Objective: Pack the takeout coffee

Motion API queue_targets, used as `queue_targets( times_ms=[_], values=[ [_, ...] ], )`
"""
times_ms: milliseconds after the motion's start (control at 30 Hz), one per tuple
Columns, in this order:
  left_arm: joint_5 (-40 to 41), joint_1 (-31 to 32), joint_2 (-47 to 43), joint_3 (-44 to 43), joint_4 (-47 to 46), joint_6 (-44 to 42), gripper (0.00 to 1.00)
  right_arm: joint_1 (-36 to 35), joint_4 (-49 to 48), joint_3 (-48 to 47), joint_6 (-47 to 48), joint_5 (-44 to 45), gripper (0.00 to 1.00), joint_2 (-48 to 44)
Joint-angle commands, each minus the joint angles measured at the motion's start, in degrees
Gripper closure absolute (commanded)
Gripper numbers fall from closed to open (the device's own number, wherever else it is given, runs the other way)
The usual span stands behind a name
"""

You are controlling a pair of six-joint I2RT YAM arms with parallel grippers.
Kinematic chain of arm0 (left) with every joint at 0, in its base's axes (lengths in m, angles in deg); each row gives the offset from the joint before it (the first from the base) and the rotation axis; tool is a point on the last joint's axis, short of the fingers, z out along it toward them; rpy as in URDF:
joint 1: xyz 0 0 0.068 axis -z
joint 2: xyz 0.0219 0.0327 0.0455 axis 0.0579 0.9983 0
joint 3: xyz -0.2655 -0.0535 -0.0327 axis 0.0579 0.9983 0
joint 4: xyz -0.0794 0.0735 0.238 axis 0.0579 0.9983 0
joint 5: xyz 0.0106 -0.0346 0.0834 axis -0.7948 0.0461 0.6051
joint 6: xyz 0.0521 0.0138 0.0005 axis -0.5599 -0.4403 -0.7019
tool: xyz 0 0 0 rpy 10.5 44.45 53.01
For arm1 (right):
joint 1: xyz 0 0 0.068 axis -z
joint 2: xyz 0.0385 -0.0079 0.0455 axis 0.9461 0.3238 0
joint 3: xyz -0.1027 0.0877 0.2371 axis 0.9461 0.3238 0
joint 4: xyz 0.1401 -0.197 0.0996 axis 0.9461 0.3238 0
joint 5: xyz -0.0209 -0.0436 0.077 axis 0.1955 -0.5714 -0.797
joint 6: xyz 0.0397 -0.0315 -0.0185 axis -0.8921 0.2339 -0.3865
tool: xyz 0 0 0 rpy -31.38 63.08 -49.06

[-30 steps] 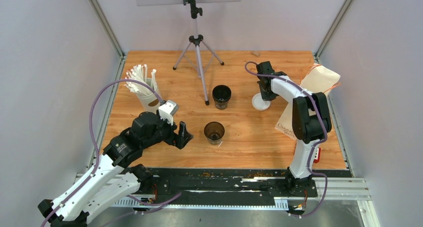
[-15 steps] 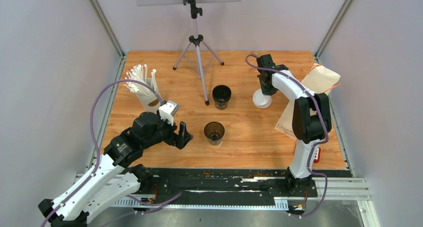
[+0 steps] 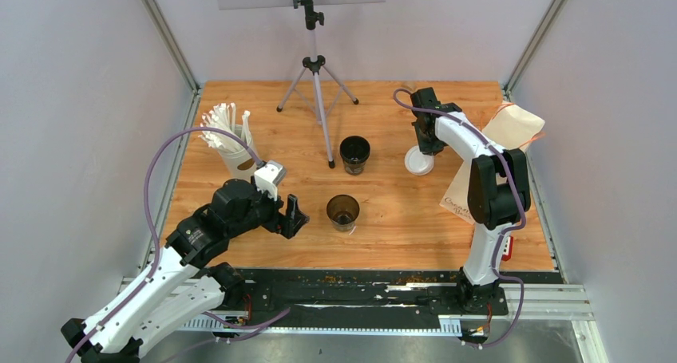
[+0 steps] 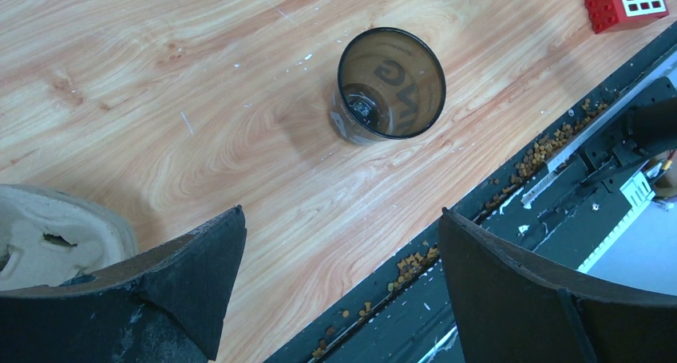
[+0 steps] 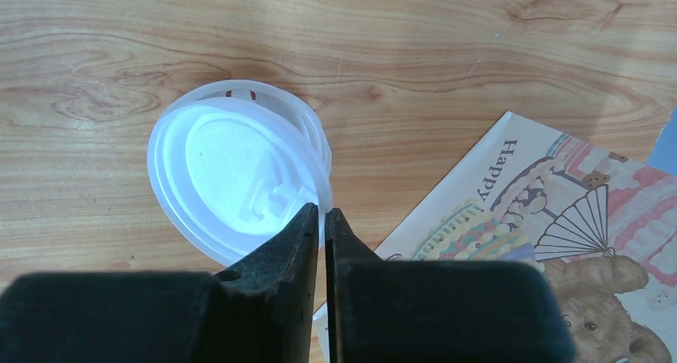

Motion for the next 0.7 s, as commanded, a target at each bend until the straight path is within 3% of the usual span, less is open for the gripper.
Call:
queue_targets(
  times_ms=[0,100,233,400,667],
  values=[
    [0.11,0.16,-0.85,0.22,-2.2,-1.38,0.04,-0.15,-0.53,-1.37,0.05,0.08,0.9,0.33],
    [0.14,0.16,-0.74,0.26,-2.19,-1.39,0.04,-0.16,-0.91,-1.11,0.45,-0.18,0.98,0.66],
    [0.17,0.16,-0.8,0.19,-2.15,-1.47,0.04,-0.2,-1.19,-0.9,0.45,0.1,0.98,0.62],
    [0.07,0.16,-0.85,0.3,-2.22,-1.47,0.04,-0.09,-1.45,-0.86,0.67,-0.53,0.85,0.77],
    [0.07,0.16,-1.14,0.22,-2.17,-1.55,0.04,0.07,-0.32,-3.0,-0.13,1.8,0.8,4.03]
  ],
)
